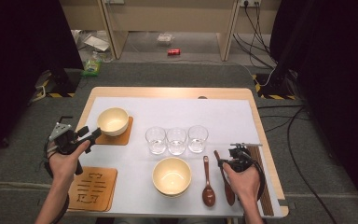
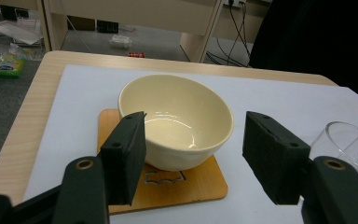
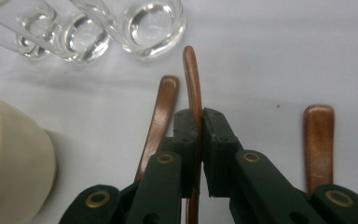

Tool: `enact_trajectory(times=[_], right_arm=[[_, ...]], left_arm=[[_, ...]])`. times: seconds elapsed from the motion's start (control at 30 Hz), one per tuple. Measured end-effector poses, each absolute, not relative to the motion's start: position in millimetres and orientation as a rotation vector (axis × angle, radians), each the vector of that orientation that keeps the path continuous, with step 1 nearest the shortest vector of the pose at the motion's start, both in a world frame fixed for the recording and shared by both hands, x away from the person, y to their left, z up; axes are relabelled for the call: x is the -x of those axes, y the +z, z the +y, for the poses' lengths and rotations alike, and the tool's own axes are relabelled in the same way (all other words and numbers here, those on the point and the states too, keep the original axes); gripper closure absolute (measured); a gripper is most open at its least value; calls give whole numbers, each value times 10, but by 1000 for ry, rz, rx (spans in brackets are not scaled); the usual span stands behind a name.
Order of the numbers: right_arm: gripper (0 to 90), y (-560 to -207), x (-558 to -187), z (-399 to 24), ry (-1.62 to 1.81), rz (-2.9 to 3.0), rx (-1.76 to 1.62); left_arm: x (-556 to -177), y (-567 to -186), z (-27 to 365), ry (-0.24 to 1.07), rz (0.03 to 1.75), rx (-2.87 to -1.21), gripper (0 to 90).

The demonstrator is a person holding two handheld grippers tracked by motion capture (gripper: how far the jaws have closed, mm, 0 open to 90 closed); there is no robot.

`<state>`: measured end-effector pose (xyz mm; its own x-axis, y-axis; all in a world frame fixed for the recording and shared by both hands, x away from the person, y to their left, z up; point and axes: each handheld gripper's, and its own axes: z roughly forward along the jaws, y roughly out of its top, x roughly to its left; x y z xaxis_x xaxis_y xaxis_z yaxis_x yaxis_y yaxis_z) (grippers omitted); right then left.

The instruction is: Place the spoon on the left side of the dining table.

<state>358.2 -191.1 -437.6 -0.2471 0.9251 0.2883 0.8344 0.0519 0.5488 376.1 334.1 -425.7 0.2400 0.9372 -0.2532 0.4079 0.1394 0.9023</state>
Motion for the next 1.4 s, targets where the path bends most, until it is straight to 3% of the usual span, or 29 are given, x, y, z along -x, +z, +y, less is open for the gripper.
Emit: enact_trajectory(times=[1.4], right_arm=[[849, -3915, -3438, -1770, 1271, 1969, -1378]], left_arm=[[-3702, -4210, 3351, 654, 1323, -1435, 387]])
